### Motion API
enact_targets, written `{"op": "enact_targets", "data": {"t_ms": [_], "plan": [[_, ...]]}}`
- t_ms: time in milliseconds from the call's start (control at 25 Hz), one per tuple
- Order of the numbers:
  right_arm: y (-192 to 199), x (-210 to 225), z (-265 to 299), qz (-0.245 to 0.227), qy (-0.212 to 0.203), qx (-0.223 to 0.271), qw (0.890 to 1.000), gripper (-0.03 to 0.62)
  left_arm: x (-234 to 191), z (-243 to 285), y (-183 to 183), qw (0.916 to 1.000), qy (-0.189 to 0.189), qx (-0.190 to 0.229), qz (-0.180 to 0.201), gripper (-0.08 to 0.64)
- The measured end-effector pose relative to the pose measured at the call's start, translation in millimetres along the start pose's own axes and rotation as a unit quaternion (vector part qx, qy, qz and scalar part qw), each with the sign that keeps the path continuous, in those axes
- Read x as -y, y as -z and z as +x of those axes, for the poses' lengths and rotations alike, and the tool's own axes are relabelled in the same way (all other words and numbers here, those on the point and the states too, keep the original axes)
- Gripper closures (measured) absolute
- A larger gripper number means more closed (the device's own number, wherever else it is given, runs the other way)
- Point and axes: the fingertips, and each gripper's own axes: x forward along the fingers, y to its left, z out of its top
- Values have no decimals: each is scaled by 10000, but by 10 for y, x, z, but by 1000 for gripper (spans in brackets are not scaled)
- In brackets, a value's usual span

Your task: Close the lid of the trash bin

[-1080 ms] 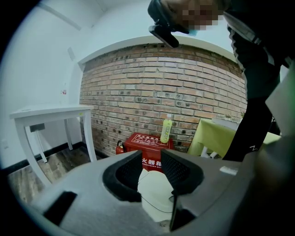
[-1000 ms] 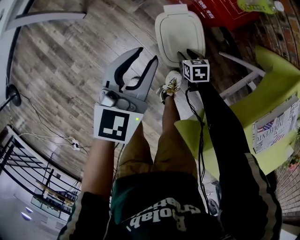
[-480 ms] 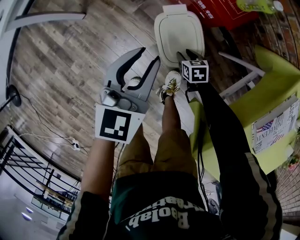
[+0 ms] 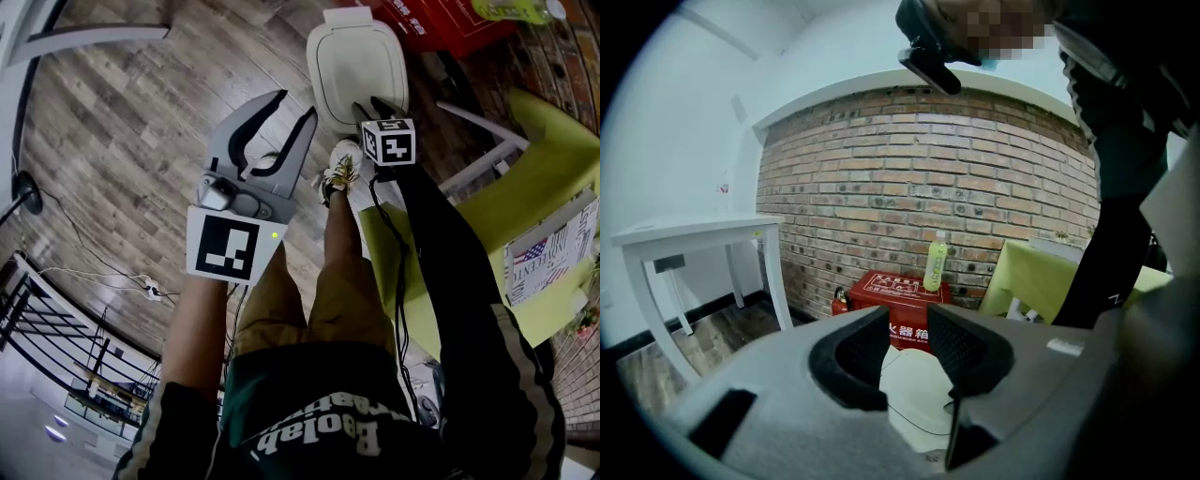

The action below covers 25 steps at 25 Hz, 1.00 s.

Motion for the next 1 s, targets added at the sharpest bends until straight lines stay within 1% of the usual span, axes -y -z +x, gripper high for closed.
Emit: {"op": "enact_targets", "data": {"t_ms": [400, 1000], "plan": [[5, -2, -3, -129, -5, -43, 9999, 414, -16, -4, 8, 10000, -21, 1, -56, 430], [4, 4, -7, -65, 3, 12, 10000, 419, -46, -30, 57, 10000, -57, -33, -53, 430]]}}
